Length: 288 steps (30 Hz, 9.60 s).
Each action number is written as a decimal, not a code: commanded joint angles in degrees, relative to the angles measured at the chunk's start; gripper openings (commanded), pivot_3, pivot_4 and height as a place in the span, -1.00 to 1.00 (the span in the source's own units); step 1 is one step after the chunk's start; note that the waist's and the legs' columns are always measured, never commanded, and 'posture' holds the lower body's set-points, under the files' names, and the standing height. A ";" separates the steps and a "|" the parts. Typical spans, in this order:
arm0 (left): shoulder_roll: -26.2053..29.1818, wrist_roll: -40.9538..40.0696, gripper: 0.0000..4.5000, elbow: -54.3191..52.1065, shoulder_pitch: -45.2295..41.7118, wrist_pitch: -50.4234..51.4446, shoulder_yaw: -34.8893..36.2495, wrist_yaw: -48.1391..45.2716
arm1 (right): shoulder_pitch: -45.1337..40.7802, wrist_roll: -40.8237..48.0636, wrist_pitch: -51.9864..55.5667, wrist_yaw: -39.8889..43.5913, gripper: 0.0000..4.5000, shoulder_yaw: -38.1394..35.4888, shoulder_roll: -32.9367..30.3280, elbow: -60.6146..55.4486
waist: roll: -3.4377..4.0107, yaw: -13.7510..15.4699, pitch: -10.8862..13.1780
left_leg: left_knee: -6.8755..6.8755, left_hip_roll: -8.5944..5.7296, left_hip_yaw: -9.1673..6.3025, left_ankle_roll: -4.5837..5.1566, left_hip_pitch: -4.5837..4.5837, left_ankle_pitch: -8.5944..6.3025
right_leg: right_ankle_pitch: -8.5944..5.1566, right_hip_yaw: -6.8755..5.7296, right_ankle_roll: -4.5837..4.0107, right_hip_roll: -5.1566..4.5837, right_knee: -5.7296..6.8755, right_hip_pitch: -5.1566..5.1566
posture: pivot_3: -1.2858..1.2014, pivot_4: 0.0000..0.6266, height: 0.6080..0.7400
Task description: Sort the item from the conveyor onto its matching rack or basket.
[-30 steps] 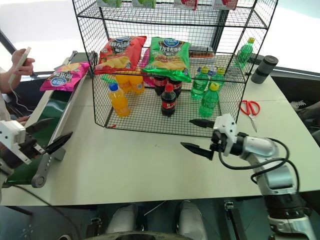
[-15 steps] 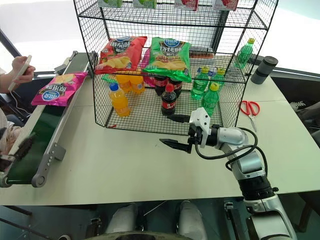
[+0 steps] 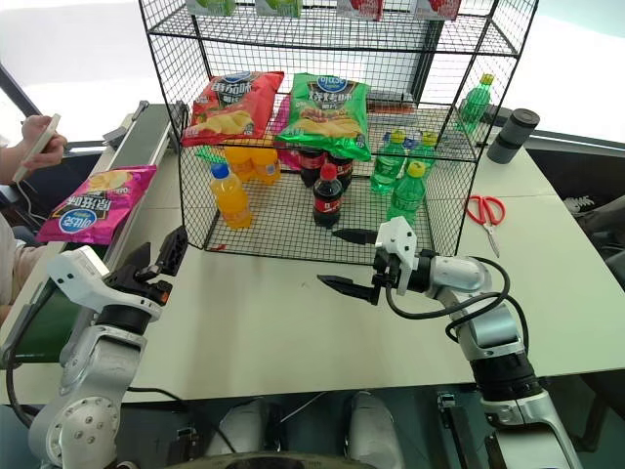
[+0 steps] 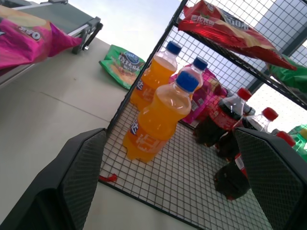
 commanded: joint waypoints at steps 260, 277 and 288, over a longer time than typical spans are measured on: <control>10.09 18.83 1.00 24.85 -27.30 -19.38 -18.04 -45.02 | -22.09 -59.51 -16.10 -58.01 -0.99 -2.32 -13.81 22.92 | 0.06 -0.15 0.05 | -0.13 0.03 0.35 -0.71 -0.09 0.26 | -0.04 -0.16 -0.16 -0.01 -0.01 -0.38 | 0.03 -0.52 0.97; 9.63 19.47 1.00 23.62 -26.35 -20.15 -19.20 -43.92 | -23.24 -54.71 -12.87 -55.85 0.52 -1.94 -13.70 23.97 | 0.07 -0.17 0.06 | -0.13 0.04 0.37 -0.71 -0.09 0.26 | -0.04 -0.17 -0.15 0.00 -0.01 -0.38 | 0.03 -0.52 0.97; 9.30 20.27 1.00 23.82 -25.72 -20.91 -19.87 -43.74 | -18.09 -41.50 -10.31 -39.17 0.98 -7.22 -18.43 12.77 | 0.09 -0.08 0.05 | -0.14 0.04 0.33 -0.70 -0.09 0.25 | -0.03 -0.17 -0.15 0.00 -0.02 -0.38 | 0.03 -0.52 0.97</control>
